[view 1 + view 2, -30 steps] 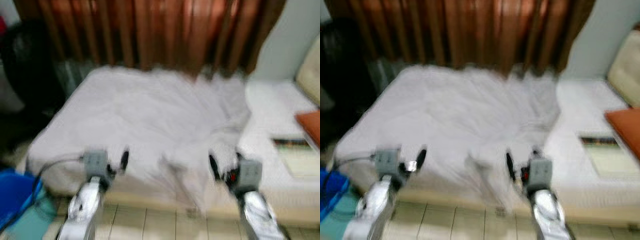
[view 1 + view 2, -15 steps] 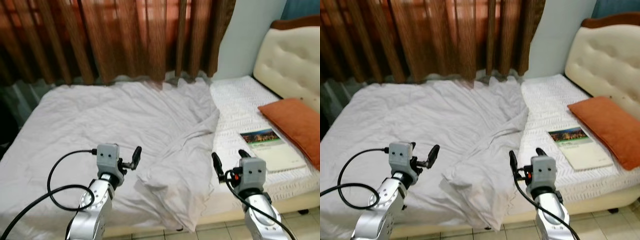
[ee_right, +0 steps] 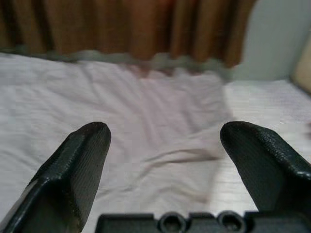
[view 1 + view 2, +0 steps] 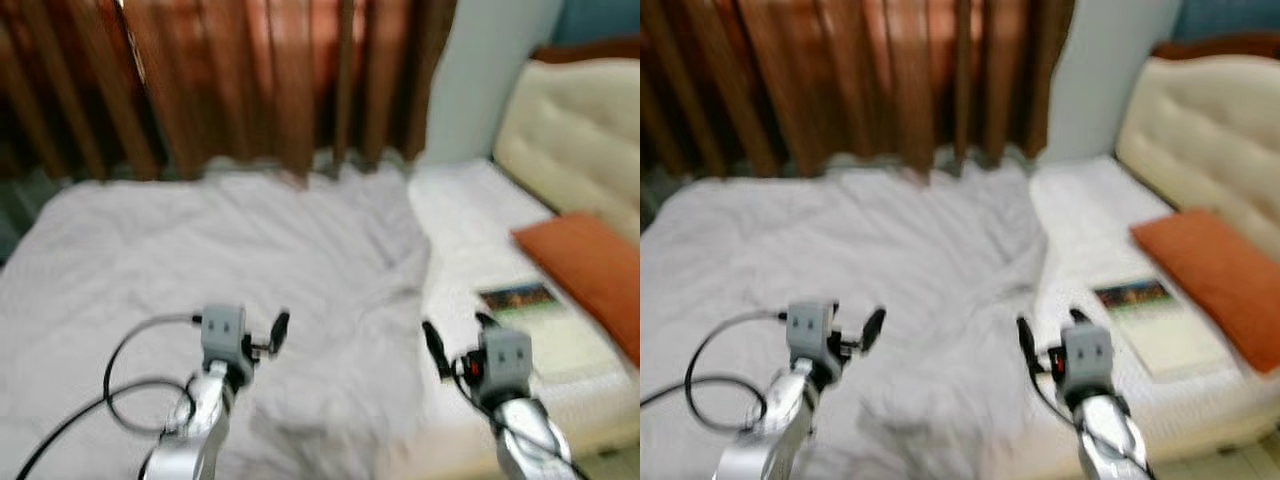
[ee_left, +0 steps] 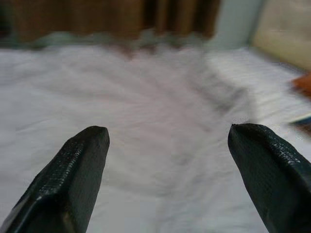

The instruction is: Clean up the room

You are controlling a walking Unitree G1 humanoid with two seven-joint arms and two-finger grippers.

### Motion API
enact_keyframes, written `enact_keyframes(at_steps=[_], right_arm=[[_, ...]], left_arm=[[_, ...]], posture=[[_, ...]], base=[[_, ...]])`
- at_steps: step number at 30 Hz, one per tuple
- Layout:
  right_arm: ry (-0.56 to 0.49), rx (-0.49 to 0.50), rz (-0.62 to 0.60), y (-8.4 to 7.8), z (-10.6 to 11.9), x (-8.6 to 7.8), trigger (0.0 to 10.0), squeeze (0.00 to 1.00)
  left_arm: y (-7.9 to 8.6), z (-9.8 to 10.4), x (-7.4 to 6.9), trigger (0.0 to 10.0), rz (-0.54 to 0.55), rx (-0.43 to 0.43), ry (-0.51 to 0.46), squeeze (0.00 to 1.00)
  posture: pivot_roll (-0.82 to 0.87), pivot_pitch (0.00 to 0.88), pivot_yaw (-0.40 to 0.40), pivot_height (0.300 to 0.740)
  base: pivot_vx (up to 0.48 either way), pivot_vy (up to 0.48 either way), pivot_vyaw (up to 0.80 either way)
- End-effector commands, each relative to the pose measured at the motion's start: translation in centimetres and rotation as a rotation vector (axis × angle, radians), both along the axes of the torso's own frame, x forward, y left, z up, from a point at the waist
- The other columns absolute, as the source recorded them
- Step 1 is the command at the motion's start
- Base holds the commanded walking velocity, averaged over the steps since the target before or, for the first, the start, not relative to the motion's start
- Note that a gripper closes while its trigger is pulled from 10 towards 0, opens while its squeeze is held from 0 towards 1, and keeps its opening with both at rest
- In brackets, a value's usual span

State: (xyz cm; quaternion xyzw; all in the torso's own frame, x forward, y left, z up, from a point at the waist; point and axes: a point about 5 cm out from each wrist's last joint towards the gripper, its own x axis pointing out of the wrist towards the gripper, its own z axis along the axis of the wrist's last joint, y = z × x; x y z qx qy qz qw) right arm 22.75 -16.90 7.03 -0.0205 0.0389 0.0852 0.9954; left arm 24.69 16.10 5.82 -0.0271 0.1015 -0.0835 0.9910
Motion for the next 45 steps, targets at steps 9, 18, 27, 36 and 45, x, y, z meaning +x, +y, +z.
enact_keyframes(at_steps=[9,18,27,36,45], right_arm=[[0.112,0.078,-0.085,-3.5,0.3,-5.7,10.0,0.0],[0.124,0.067,-0.024,-2.0,0.7,-5.6,10.0,0.0],[0.196,0.003,-0.029,-3.0,2.1,-9.8,10.0,0.0],[0.212,-0.021,0.004,-2.0,5.7,-12.1,10.0,0.0],[0.335,-0.022,-0.036,-1.9,6.8,-16.1,10.0,0.0]], left_arm=[[2.3,2.9,-7.2,10.0,-0.026,0.119,-0.04,0.0],[2.4,0.4,-0.5,10.0,-0.058,0.119,0.022,0.0],[2.1,-1.1,4.3,10.0,-0.012,0.137,0.002,0.0],[0.4,3.3,9.5,10.0,0.096,0.064,-0.163,0.0],[2.2,1.8,9.9,10.0,0.21,0.085,-0.088,0.0]], posture=[[0.02,0.0,-0.058,0.74],[-0.05,0.0,-0.059,0.74],[-0.22,0.229,-0.079,0.74],[-0.41,0.515,-0.161,0.74],[-0.41,0.56,-0.169,0.74]], base=[[0.0,0.0,0.0],[0.0,0.0,0.0],[0.0,0.0,0.0],[0.0,0.0,0.0],[0.0,0.0,0.0]])
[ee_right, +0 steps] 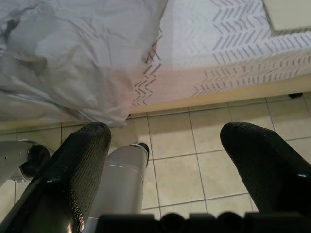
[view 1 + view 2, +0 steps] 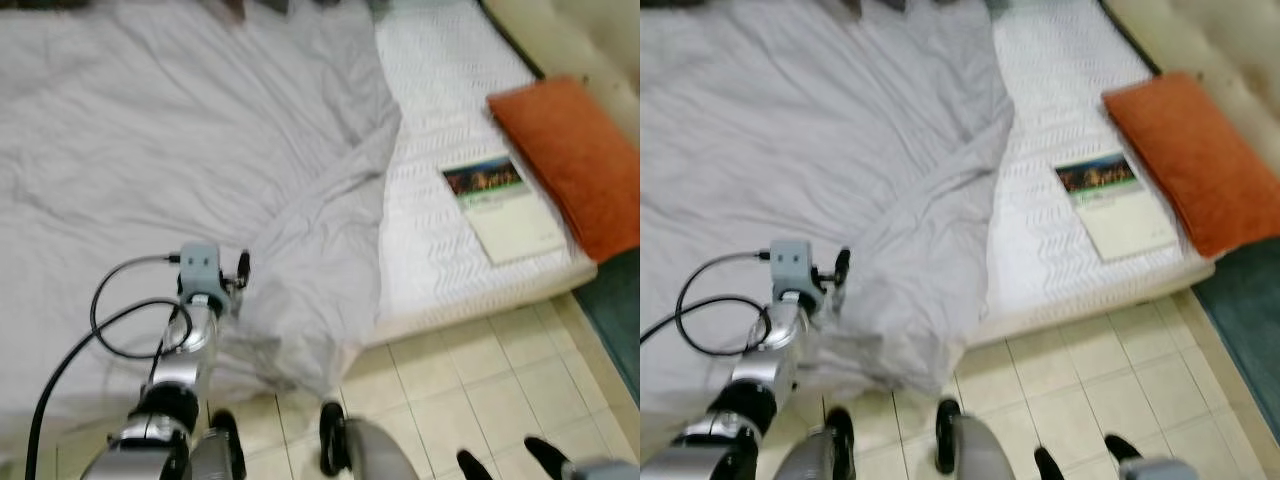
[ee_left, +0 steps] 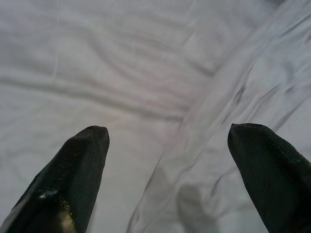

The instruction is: Clean up the room

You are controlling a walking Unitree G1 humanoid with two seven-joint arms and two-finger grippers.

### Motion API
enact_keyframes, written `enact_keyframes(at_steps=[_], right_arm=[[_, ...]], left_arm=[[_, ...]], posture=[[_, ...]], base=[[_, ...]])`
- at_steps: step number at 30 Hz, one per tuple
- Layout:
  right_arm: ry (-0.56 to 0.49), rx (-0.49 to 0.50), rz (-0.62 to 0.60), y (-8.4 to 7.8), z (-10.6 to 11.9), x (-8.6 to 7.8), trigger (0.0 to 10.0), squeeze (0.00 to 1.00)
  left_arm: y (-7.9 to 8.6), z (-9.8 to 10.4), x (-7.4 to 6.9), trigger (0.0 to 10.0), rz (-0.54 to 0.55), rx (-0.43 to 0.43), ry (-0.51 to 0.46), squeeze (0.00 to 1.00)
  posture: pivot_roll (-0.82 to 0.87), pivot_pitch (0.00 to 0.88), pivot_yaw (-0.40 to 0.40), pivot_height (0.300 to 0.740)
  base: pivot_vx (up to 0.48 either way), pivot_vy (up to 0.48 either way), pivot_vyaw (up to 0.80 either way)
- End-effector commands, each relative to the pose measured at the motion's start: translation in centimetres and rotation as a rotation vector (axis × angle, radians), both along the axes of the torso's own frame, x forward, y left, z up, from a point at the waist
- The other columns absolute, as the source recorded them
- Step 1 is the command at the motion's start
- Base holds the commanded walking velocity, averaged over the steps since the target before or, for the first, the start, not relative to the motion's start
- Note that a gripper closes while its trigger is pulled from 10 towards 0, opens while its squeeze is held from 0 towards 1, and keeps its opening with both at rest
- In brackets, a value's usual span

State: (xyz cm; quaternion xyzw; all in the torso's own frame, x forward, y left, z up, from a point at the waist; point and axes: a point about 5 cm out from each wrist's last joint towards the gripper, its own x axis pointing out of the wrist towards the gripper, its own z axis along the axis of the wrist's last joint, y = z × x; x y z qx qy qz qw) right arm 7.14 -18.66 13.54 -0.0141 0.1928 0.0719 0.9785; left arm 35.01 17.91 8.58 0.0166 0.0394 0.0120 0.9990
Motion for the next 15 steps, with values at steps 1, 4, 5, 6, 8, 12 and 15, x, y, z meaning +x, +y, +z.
enact_keyframes(at_steps=[1,4,5,6,8,12,15], right_arm=[[0.025,-0.007,-0.005,-0.2,0.3,-0.5,10.0,0.0],[0.043,-0.008,-0.01,-0.1,0.4,-0.9,10.0,0.0],[0.056,-0.007,-0.014,-0.1,0.4,-1.2,10.0,0.0],[0.062,-0.007,-0.012,0.0,0.4,-1.4,10.0,0.0],[0.067,-0.006,-0.012,0.1,0.5,-1.6,10.0,0.0],[0.081,-0.003,-0.017,0.2,0.6,-1.9,10.0,0.0],[0.088,0.0,-0.017,0.3,0.6,-2.1,10.0,0.0]], left_arm=[[0.4,-1.0,-0.4,10.0,0.025,-0.016,0.037,0.0],[0.5,-1.9,-0.7,10.0,0.045,-0.085,0.091,0.0],[0.2,-3.0,-1.1,10.0,0.049,-0.145,0.149,0.0],[-0.3,-3.6,-1.4,10.0,0.036,-0.153,0.185,0.0],[-0.9,-4.2,-1.6,10.0,0.012,-0.164,0.215,0.0],[-2.4,-5.4,-2.3,10.0,-0.014,-0.251,0.28,0.0],[-3.4,-5.5,-2.4,10.0,-0.05,-0.286,0.273,0.0]], posture=[[-0.41,0.56,-0.169,0.74],[-0.4,0.579,-0.162,0.74],[-0.4,0.583,-0.162,0.74],[-0.4,0.584,-0.162,0.74],[-0.4,0.589,-0.164,0.74],[-0.4,0.598,-0.159,0.74],[-0.4,0.59,-0.154,0.74]], base=[[0.0,0.0,0.0],[0.0,0.0,0.0],[0.0,0.0,0.0],[0.0,0.0,0.0],[0.0,0.0,0.0],[0.0,0.0,0.0],[0.0,0.0,0.0]])
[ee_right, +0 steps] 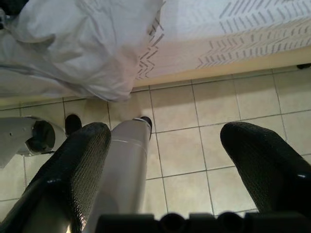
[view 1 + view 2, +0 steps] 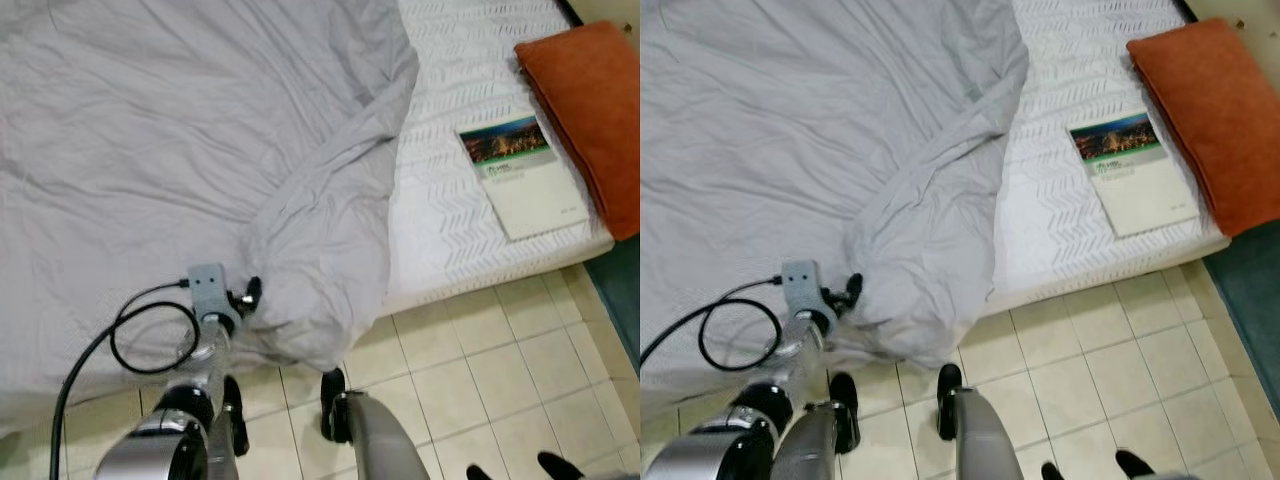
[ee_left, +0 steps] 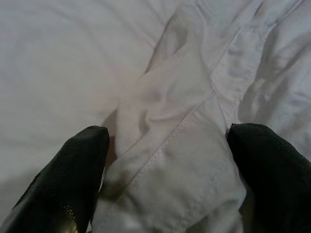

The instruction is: Clean up the room

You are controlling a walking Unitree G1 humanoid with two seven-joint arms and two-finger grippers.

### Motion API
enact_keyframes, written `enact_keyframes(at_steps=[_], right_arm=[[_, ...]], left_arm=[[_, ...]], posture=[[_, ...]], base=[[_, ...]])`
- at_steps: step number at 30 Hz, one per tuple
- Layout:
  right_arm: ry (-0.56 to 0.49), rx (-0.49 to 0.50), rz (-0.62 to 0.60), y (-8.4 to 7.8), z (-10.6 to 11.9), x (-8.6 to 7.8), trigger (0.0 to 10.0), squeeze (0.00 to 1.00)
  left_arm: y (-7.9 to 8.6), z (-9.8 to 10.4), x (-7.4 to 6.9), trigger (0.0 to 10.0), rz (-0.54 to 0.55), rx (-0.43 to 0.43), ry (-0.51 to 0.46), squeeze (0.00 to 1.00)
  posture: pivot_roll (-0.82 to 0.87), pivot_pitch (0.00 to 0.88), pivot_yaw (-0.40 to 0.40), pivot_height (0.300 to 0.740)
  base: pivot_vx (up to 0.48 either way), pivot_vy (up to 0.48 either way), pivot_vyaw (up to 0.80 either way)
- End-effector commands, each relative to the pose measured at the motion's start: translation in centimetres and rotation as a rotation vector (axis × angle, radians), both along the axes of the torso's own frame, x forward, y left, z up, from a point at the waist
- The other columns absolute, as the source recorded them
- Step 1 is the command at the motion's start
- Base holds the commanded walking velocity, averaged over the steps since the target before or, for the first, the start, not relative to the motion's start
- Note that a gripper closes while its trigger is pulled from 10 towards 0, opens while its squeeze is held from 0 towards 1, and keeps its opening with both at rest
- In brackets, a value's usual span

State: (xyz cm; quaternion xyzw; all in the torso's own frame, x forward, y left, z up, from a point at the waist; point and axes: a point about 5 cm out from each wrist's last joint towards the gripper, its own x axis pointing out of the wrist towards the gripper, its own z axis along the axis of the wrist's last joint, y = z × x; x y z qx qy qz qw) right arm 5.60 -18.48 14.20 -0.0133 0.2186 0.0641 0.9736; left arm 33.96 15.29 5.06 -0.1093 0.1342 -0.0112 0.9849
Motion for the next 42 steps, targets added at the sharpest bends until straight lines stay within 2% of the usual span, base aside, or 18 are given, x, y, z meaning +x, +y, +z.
enact_keyframes(at_steps=[1,5,7,8,12,26,29,30,31,32,34,35,37,38,40,42], right_arm=[[0.035,0.005,-0.002,0.1,-0.1,-0.5,10.0,0.0],[0.041,0.003,-0.002,0.1,-0.3,-0.6,10.0,0.0],[0.041,0.003,-0.001,0.1,-0.3,-0.6,10.0,0.0],[0.04,0.002,-0.001,0.1,-0.3,-0.5,10.0,0.0],[0.041,0.002,-0.002,0.2,-0.3,-0.5,10.0,0.0],[0.03,0.018,-0.023,1.0,-1.1,-0.1,10.0,0.0],[0.02,0.026,-0.036,1.3,-1.3,0.2,10.0,0.0],[0.015,0.028,-0.044,1.4,-1.5,0.3,10.0,0.0],[0.015,0.028,-0.044,1.4,-1.5,0.3,10.0,0.0],[0.011,0.03,-0.047,1.6,-1.7,0.4,10.0,0.0],[0.009,0.032,-0.049,1.6,-1.8,0.5,10.0,0.0],[0.004,0.034,-0.051,1.7,-1.8,0.6,10.0,0.0],[-0.004,0.038,-0.057,1.8,-2.1,0.9,10.0,0.0],[-0.006,0.039,-0.058,1.8,-2.3,1.0,10.0,0.0],[-0.013,0.042,-0.059,2.1,-2.7,1.4,10.0,0.0],[-0.036,0.049,-0.06,2.4,-2.9,2.0,10.0,0.0]], left_arm=[[-0.8,-2.0,-1.4,10.0,-0.025,-0.03,0.081,0.0],[-1.2,-4.3,-2.9,10.0,-0.032,0.013,0.231,0.0],[-1.0,-4.5,-3.1,10.0,-0.025,0.02,0.248,0.0],[-0.6,-4.5,-3.1,0.0,0.004,0.031,0.249,0.0],[-0.1,-4.3,-2.8,0.0,0.043,0.025,0.25,0.0],[-1.7,-2.2,-1.1,0.0,-0.115,0.052,0.165,0.0],[-2.6,-1.4,-0.6,0.0,-0.192,0.056,0.116,0.0],[-3.8,-1.0,-0.5,0.0,-0.279,0.082,0.09,0.0],[-3.8,-1.0,-0.5,0.0,-0.279,0.082,0.09,0.0],[-4.5,-0.9,-0.4,0.0,-0.339,0.103,0.08,0.0],[-4.9,-0.8,-0.4,0.0,-0.362,0.111,0.077,0.0],[-5.5,-0.7,-0.4,0.0,-0.41,0.126,0.073,0.0],[-6.3,-0.1,-0.1,0.0,-0.421,0.064,0.048,0.0],[-6.3,0.0,-0.1,0.0,-0.419,0.064,0.049,0.0],[-6.5,-0.1,-0.1,0.0,-0.429,0.085,0.057,0.0],[-7.6,0.1,-0.2,0.0,-0.498,0.124,0.049,0.0]], posture=[[-0.4,0.59,-0.154,0.74],[-0.39,0.591,-0.15,0.74],[-0.39,0.591,-0.15,0.74],[-0.4,0.595,-0.15,0.74],[-0.4,0.59,-0.143,0.74],[-0.36,0.58,-0.085,0.74],[-0.35,0.575,-0.066,0.74],[-0.35,0.567,-0.054,0.74],[-0.35,0.567,-0.054,0.74],[-0.34,0.558,-0.043,0.74],[-0.34,0.558,-0.043,0.74],[-0.33,0.55,-0.035,0.74],[-0.32,0.548,-0.028,0.74],[-0.32,0.548,-0.019,0.74],[-0.31,0.536,-0.002,0.74],[-0.3,0.518,0.012,0.74]], base=[[0.0,0.0,0.0],[0.0,0.0,0.0],[0.0,0.0,0.0],[0.0,0.0,0.0],[0.0,0.0,0.0],[0.0,0.0,0.0],[0.0,0.0,0.0],[0.0,0.0,0.0],[0.0,0.0,0.0],[0.0,0.0,0.0],[0.0,0.0,0.0],[0.0,0.0,0.0],[0.0,0.0,0.0],[0.0,0.0,0.0],[0.0,0.0,0.0],[0.0,0.0,0.0]])
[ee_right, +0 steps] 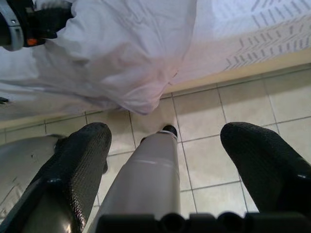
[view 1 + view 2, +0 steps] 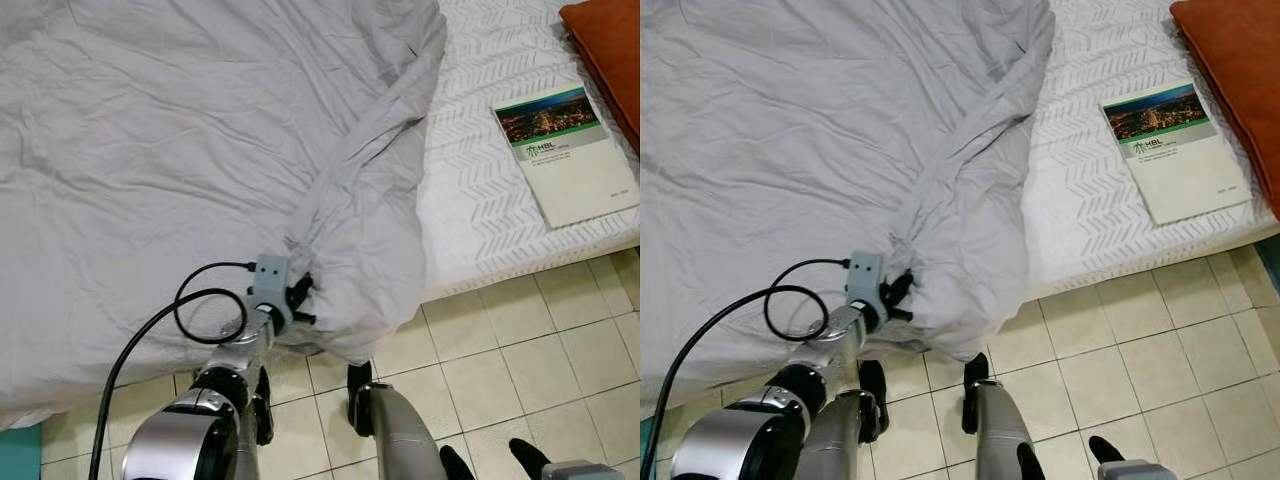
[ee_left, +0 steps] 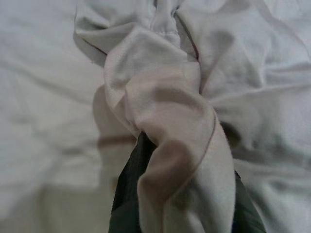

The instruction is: Clean up the room

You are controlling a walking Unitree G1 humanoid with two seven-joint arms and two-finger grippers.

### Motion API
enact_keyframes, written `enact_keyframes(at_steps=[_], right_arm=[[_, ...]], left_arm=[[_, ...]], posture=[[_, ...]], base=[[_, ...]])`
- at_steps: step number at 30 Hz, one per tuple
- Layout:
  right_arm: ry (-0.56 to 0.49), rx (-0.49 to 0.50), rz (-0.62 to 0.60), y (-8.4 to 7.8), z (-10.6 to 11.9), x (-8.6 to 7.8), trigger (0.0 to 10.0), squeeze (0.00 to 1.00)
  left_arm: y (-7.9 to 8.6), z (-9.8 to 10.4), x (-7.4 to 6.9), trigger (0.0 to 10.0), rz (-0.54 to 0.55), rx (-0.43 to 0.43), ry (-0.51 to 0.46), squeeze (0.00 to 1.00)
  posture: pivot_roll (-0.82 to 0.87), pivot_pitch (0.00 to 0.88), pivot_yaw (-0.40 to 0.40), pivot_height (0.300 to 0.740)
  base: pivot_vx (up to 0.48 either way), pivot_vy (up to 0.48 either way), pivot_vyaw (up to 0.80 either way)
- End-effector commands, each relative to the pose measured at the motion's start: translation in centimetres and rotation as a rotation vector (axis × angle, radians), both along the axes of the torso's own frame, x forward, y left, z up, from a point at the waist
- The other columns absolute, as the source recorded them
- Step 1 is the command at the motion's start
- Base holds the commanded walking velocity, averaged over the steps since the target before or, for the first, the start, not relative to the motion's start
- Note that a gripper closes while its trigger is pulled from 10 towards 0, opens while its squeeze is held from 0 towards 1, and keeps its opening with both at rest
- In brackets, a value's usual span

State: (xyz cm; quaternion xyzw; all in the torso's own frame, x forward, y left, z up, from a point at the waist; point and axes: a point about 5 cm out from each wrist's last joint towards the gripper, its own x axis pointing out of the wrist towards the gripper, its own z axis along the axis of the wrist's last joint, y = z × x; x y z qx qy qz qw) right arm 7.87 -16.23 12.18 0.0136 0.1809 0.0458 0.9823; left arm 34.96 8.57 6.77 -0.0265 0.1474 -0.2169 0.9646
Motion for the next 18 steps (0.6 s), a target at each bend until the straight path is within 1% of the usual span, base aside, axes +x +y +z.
enact_keyframes(at_steps=[1,2,3,4,5,6,7,8,9,10,11,12,14,18], right_arm=[[0.039,0.001,-0.012,0.2,-0.9,-0.2,10.0,0.0],[0.019,0.006,-0.014,0.4,-1.0,0.4,10.0,0.0],[0.008,0.006,-0.016,0.4,-1.0,0.7,10.0,0.0],[0.008,0.006,-0.016,0.4,-1.0,0.7,10.0,0.0],[-0.007,0.005,-0.02,0.5,-1.1,1.1,10.0,0.0],[-0.013,0.006,-0.024,0.5,-1.2,1.4,10.0,0.0],[-0.013,0.006,-0.024,0.5,-1.2,1.4,10.0,0.0],[-0.019,0.006,-0.031,0.5,-1.4,1.7,10.0,0.0],[-0.022,0.007,-0.034,0.5,-1.4,1.8,10.0,0.0],[-0.022,0.007,-0.034,0.5,-1.4,1.8,10.0,0.0],[-0.026,0.008,-0.034,0.6,-1.5,1.9,10.0,0.0],[-0.031,0.01,-0.033,0.8,-1.5,2.0,10.0,0.0],[-0.04,0.012,-0.035,0.9,-1.5,2.2,10.0,0.0],[-0.043,0.008,-0.048,0.7,-1.4,2.0,10.0,0.0]], left_arm=[[-0.9,-1.6,-1.2,0.0,-0.061,0.033,0.061,0.0],[-1.9,-1.5,-1.3,0.0,-0.117,0.065,0.053,0.0],[-2.5,-1.5,-1.5,0.0,-0.154,0.084,0.047,0.0],[-2.5,-1.5,-1.5,0.0,-0.154,0.084,0.047,0.0],[-3.6,-1.4,-1.7,0.0,-0.215,0.111,0.041,0.0],[-4.1,-1.3,-1.8,0.0,-0.246,0.112,0.035,0.0],[-4.1,-1.3,-1.8,0.0,-0.246,0.112,0.035,0.0],[-5.3,-1.0,-2.0,0.0,-0.3,0.128,0.031,0.0],[-5.9,-0.9,-2.1,0.0,-0.321,0.141,0.027,0.0],[-5.9,-0.9,-2.1,0.0,-0.321,0.141,0.027,0.0],[-6.4,-0.7,-2.0,10.0,-0.331,0.15,0.021,0.0],[-6.8,-0.4,-2.0,10.0,-0.342,0.161,0.01,0.0],[-6.9,-0.3,-1.8,10.0,-0.322,0.177,0.01,0.0],[-6.9,-0.2,-1.8,10.0,-0.34,0.176,0.0,0.0]], posture=[[-0.3,0.518,0.012,0.74],[-0.3,0.507,0.022,0.74],[-0.29,0.498,0.031,0.74],[-0.29,0.498,0.031,0.74],[-0.29,0.489,0.043,0.74],[-0.28,0.486,0.047,0.74],[-0.28,0.486,0.047,0.74],[-0.28,0.474,0.056,0.74],[-0.27,0.471,0.057,0.74],[-0.27,0.471,0.057,0.74],[-0.27,0.465,0.061,0.74],[-0.28,0.462,0.063,0.74],[-0.28,0.458,0.068,0.74],[-0.27,0.454,0.075,0.74]], base=[[0.0,0.0,0.0],[0.0,0.0,0.0],[0.0,0.0,0.0],[0.0,0.0,0.0],[0.0,0.0,0.0],[0.0,0.0,0.0],[0.0,0.0,0.0],[0.0,0.0,0.0],[0.0,0.0,0.0],[0.0,0.0,0.0],[0.0,0.0,0.0],[0.0,0.0,0.0],[0.0,0.0,0.0],[0.0,0.0,0.0]])
